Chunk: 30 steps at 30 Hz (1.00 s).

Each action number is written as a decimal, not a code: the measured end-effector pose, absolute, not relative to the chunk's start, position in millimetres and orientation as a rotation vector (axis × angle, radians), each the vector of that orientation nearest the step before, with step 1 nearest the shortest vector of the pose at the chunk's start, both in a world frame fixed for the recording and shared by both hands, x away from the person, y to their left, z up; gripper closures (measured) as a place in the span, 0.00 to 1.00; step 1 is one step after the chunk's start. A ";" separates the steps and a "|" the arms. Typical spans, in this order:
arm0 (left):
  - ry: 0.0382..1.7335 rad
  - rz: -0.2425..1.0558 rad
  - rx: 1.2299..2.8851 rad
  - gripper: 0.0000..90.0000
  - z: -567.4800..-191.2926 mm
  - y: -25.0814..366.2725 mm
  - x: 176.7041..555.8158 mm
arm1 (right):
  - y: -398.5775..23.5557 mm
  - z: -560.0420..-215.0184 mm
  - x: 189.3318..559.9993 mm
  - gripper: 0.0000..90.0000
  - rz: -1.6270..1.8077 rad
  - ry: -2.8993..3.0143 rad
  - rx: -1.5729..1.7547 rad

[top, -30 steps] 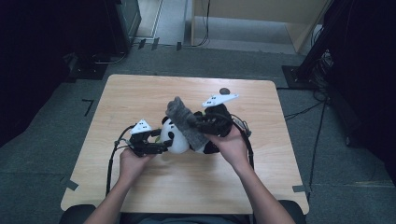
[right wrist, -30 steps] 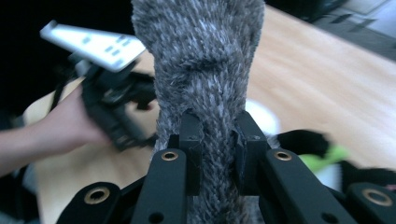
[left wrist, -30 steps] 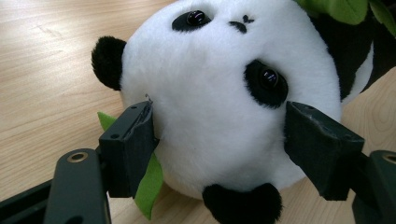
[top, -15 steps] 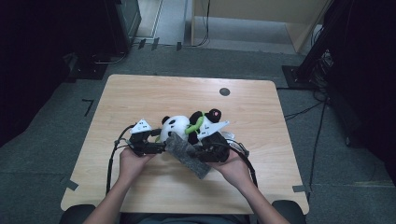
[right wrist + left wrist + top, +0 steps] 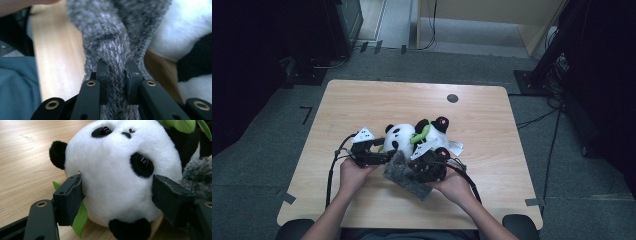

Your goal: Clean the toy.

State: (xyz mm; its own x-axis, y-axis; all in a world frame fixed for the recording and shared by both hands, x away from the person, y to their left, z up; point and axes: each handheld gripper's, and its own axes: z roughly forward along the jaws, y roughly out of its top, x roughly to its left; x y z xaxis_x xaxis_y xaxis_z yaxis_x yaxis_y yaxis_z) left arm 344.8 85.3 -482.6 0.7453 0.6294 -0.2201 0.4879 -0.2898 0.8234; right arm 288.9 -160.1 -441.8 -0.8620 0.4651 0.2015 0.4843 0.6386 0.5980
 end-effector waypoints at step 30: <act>0.851 0.175 1.955 0.29 -482.1 85.1 347.6 | -244.1 -445.6 276.3 0.86 -1.077 -2.795 -1.179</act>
State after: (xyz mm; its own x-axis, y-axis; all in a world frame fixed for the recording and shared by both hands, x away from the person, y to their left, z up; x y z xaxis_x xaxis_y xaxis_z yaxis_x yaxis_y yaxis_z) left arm 347.6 85.1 -482.1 0.7462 0.6283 -0.2200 0.4903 -0.2952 0.8200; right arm 276.3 -244.1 -445.6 -0.7292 0.6608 0.1779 0.6093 0.5085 0.6085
